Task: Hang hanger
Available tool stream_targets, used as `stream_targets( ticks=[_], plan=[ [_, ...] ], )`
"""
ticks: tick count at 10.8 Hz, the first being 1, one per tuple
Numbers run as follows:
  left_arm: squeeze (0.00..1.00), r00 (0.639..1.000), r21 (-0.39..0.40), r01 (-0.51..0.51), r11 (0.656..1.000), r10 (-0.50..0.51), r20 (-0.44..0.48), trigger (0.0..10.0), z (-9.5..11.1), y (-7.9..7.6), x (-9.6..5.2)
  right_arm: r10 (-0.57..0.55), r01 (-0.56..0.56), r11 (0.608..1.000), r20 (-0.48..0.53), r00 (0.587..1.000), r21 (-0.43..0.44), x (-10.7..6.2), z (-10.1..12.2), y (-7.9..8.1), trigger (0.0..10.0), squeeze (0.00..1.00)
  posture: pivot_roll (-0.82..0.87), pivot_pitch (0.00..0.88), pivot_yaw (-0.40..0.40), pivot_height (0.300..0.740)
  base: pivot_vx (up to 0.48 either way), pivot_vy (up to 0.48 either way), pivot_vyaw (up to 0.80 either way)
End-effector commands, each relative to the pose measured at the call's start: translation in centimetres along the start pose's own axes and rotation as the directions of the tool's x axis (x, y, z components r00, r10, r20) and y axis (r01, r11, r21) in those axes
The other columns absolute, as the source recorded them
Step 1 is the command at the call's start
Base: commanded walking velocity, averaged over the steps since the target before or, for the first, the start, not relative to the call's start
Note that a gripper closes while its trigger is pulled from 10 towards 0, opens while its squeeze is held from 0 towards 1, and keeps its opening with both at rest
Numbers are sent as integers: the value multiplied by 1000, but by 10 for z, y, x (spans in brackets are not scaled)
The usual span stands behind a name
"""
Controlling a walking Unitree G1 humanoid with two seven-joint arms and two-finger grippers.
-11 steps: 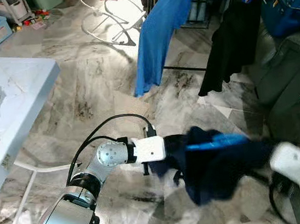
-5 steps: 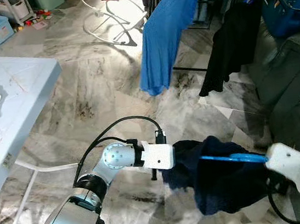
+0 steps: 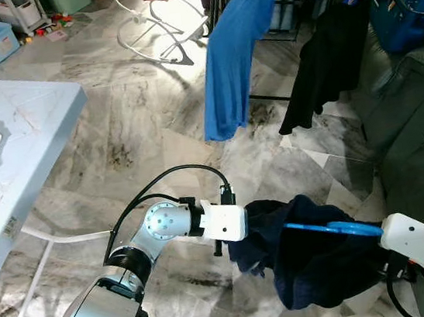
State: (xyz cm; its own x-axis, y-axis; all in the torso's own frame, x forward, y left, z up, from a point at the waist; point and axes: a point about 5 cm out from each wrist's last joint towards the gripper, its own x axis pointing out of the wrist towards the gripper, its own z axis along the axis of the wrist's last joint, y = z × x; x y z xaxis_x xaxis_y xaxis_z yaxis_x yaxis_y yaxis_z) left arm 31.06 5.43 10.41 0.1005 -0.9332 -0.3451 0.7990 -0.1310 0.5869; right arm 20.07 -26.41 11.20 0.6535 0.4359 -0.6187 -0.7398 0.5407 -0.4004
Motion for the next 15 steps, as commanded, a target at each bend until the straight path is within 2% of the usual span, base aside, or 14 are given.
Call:
stream_targets(
  ticks=[1, 3, 7, 10, 11, 12, 13, 14, 15],
  plan=[
    [0, 999, 23, -19, 1000, 18, 40, 0, 6, 3, 2, -16, 16, 1000, -17, 1000, -2, -4, -4, -4, 0, 0, 37, 154, -90, 740, 0, 0, 0],
    [0, 1000, 14, -15, 1000, 15, 25, 0, 3, 1, 2, -39, 38, 999, -27, 999, -23, -5, -5, -7, 0, 0, 35, 154, -89, 740, 0, 0, 0],
    [0, 1000, 22, -15, 1000, 15, 3, 0, 1, 2, 0, -61, 61, 998, -23, 998, -10, -14, -8, -7, 0, 0, 32, 152, -87, 740, 0, 0, 0],
    [0, 1000, 16, -21, 1000, 21, 2, 0, 3, 3, 4, -58, 58, 998, -8, 998, 3, -11, -6, -4, 0, 0, 31, 145, -89, 740, 0, 0, 0],
    [0, 998, 2, -60, 998, 60, -2, 0, 2, 6, 4, -70, 70, 997, 1, 998, 22, -10, -6, -2, 0, 0, 33, 143, -91, 740, 0, 0, 0],
    [149, 993, -19, -121, 992, 121, -4, 627, 2, 10, 5, -86, 86, 995, -1, 996, 50, -6, -8, 3, 0, 0, 37, 140, -95, 740, 0, 0, 0],
    [471, 990, -11, -140, 990, 140, 0, 745, 3, 11, 5, -110, 110, 992, -2, 994, 66, -3, -10, 5, 0, 0, 39, 139, -98, 740, 0, 0, 0],
    [859, 989, -16, -150, 989, 150, -5, 1529, 2, 10, 5, -191, 190, 978, 3, 982, 87, 4, -12, 3, 0, 0, 40, 138, -99, 740, 0, 0, 0],
    [922, 986, -15, -164, 986, 164, -12, 1804, 1, 10, 4, -220, 219, 971, 5, 975, 95, 6, -12, 3, 0, 0, 41, 137, -100, 740, 0, 0, 0]
  ],
)
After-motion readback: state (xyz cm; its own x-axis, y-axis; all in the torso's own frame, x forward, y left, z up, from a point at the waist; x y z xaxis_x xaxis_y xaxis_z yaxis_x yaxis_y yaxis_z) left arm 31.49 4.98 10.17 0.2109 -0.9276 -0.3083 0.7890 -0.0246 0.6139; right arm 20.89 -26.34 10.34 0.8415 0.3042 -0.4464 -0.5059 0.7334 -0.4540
